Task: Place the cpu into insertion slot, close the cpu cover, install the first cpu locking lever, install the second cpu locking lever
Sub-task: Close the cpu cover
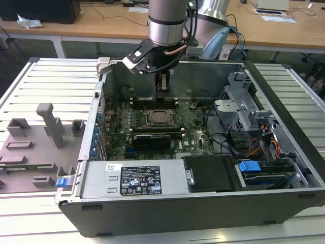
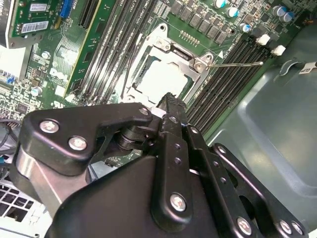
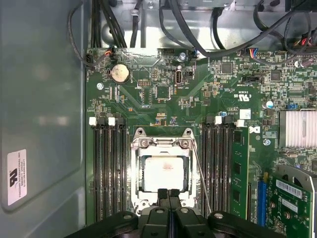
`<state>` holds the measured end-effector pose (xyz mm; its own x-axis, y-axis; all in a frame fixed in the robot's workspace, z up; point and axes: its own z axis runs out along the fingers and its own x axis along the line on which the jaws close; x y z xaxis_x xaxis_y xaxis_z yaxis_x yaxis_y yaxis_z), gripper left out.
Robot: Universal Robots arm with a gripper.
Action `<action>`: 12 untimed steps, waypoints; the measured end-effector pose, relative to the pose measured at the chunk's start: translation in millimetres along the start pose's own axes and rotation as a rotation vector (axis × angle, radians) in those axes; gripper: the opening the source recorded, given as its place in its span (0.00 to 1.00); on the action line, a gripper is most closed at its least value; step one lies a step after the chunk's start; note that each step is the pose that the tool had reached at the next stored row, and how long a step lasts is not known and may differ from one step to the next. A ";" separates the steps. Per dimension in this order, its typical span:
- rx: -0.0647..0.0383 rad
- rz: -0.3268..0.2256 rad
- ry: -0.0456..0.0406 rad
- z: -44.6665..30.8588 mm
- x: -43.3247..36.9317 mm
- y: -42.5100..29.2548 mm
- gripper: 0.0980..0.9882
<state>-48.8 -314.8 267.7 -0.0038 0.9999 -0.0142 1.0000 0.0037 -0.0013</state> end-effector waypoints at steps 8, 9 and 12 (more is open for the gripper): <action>0.000 0.000 -0.0001 -3.9 0.0 0.0 0.01; 0.000 0.000 -0.0001 -4.3 0.0 0.0 0.01; 0.000 0.000 -0.0001 -5.3 -0.1 0.0 0.01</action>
<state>-48.8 -314.8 273.0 -0.0038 0.9999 -0.0144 1.0000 0.0037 -0.0013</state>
